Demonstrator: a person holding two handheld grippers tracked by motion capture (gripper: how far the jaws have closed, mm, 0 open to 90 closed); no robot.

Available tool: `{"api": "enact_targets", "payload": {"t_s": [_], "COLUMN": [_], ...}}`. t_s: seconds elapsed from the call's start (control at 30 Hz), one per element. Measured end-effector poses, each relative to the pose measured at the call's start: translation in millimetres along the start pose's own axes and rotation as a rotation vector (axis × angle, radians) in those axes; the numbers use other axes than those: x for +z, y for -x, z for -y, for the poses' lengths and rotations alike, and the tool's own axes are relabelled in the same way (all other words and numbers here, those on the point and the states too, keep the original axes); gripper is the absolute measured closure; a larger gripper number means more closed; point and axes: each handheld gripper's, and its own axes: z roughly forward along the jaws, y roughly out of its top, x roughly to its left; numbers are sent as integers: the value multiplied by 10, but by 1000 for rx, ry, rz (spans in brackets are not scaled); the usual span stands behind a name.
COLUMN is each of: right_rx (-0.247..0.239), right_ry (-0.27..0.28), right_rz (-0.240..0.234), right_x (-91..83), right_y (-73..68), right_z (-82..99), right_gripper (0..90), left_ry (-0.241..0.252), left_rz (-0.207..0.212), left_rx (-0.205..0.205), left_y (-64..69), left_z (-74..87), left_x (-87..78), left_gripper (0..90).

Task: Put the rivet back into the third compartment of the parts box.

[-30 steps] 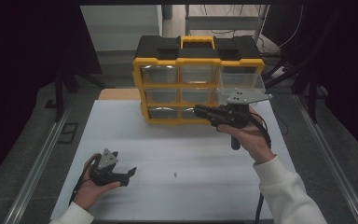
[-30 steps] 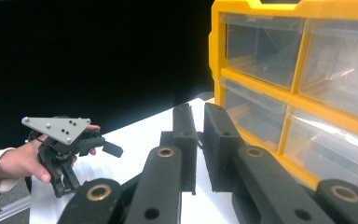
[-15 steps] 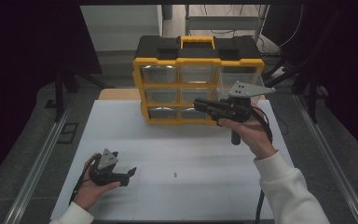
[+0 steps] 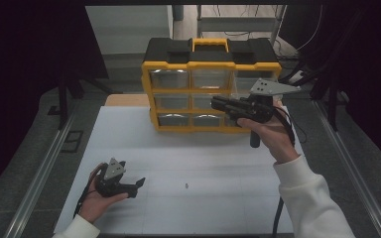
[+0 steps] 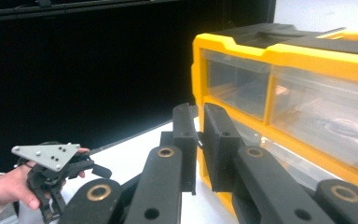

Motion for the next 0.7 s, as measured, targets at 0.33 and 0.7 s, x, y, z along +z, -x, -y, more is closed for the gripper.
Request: {"api": "enact_targets", "payload": {"t_s": [0.33, 0.7], "right_rx": [10, 13], "right_ry": [5, 11], "right_rz": [61, 160], "right_x": [-102, -214], "right_y": [139, 311], "right_z": [-39, -94], "right_gripper": [837, 837], "left_ry": [-1, -3], "left_rz": [0, 2], "left_rx": [0, 1], "left_y": [0, 0], "left_z": [0, 0], "left_x": [3, 5], "left_gripper": [83, 83]}}
